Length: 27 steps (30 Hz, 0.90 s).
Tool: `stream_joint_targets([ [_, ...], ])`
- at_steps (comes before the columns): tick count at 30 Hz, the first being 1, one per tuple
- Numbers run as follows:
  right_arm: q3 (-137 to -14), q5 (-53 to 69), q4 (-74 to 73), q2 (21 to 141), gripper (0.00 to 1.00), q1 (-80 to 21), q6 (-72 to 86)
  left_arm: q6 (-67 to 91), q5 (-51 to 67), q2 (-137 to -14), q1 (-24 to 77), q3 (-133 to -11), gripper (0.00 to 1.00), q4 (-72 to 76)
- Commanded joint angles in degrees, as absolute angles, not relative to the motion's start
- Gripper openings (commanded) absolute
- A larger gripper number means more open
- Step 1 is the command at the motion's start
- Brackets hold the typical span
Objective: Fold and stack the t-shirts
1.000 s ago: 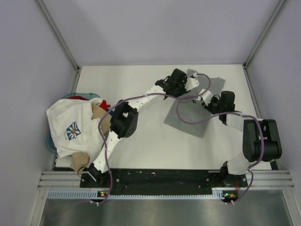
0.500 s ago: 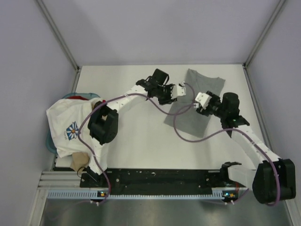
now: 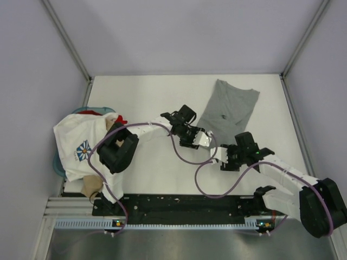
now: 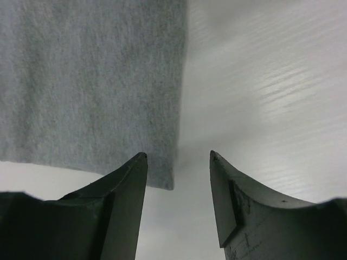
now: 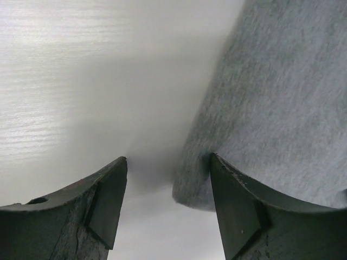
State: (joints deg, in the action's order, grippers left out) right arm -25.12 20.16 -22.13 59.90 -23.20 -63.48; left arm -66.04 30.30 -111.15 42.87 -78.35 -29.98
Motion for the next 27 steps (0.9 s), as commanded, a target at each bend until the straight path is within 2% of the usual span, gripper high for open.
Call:
stream_joint_targets([
  [1, -26.5, 16.4, -20.0, 64.1, 0.63, -24.5, -64.0, -66.4, 26.5, -110.7, 43.0, -75.8, 0.54, -20.3],
  [8, -25.5, 12.7, -17.8, 63.5, 0.60, -24.7, -63.1, -68.9, 23.9, -111.9, 43.4, -73.6, 0.52, -19.4],
  [12, -25.3, 12.6, -18.6, 63.5, 0.50, -24.7, -63.0, -68.8, 24.5, -113.0, 43.6, -74.1, 0.52, -19.0],
  [14, -25.5, 12.0, -19.4, 63.4, 0.41, -24.6, -63.1, -68.9, 24.1, -113.6, 43.9, -74.3, 0.49, -18.4],
  [17, -25.2, 12.1, -20.0, 63.1, 0.28, -24.7, -63.7, -68.7, 22.9, -114.5, 44.0, -74.4, 0.33, -18.0],
  [20, -25.1, 13.4, -20.0, 63.3, 0.14, -25.0, -63.5, -69.5, 21.8, -114.5, 44.2, -73.6, 0.01, -19.0],
  [23, -28.0, 14.9, -23.8, 62.9, 0.00, -26.1, -61.4, -67.2, 20.4, -112.8, 44.3, -73.0, 0.00, -20.6],
  [27, -31.1, 19.0, -32.8, 59.2, 0.00, -29.0, -58.6, -62.1, 20.4, -107.4, 44.3, -72.5, 0.00, -26.7],
])
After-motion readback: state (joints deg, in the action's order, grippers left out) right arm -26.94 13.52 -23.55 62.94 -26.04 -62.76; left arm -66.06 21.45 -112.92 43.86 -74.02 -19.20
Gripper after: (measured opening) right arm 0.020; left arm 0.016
